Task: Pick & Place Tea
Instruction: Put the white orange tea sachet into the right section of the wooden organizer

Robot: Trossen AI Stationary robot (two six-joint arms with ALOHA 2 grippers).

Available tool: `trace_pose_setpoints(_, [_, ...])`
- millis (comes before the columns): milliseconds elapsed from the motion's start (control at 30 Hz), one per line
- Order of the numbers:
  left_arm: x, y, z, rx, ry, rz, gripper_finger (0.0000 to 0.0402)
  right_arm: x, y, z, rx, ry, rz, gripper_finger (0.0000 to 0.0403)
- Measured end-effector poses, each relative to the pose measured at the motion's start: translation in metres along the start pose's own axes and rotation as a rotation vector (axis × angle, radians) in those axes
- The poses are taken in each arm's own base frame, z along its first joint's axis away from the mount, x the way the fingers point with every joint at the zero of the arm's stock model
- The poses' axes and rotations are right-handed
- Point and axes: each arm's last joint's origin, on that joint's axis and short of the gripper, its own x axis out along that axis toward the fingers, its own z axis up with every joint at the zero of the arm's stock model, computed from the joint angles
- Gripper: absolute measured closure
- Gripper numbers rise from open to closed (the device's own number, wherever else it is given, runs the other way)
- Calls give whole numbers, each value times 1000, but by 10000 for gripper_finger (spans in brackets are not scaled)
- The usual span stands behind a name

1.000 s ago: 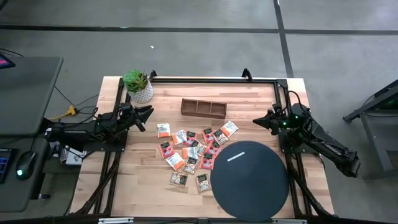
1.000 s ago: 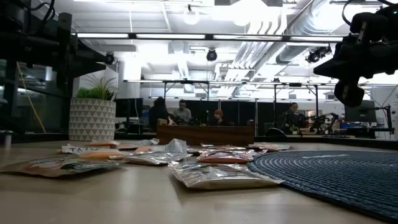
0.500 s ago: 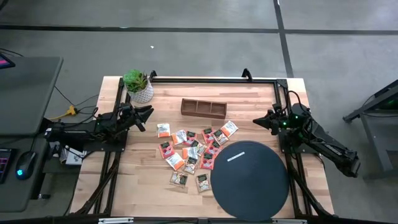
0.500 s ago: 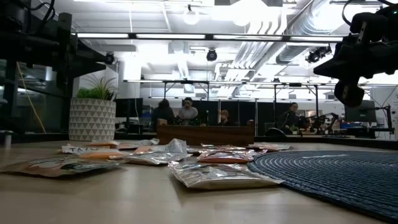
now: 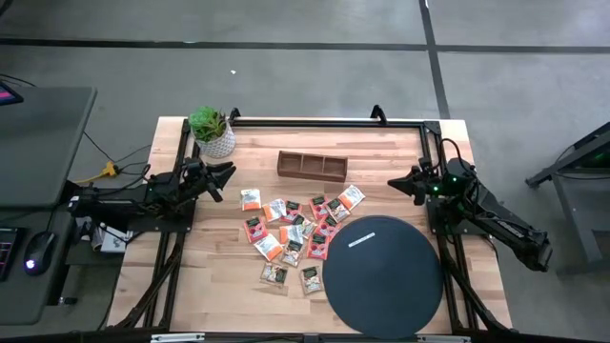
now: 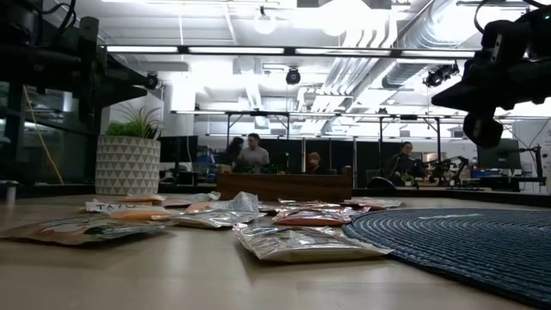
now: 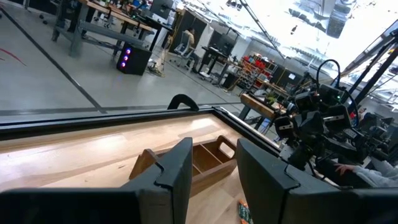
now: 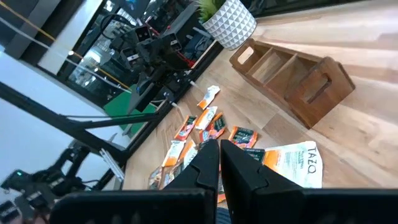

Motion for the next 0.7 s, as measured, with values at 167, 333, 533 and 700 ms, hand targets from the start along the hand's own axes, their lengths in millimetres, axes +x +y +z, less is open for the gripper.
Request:
trace_pose_setpoints(167, [0, 0, 0, 0, 1, -3, 278, 0, 0, 0, -92, -5, -10, 391])
trace_pose_setpoints(333, [0, 0, 0, 0, 1, -3, 278, 0, 0, 0, -200, -8, -7, 391])
trace_pose_setpoints(533, [0, 0, 0, 0, 1, -3, 278, 2, -2, 1, -223, -11, -48, 391])
trace_pose_setpoints(700, [0, 0, 0, 0, 1, -2, 278, 4, 1, 9, -274, 0, -91, 391])
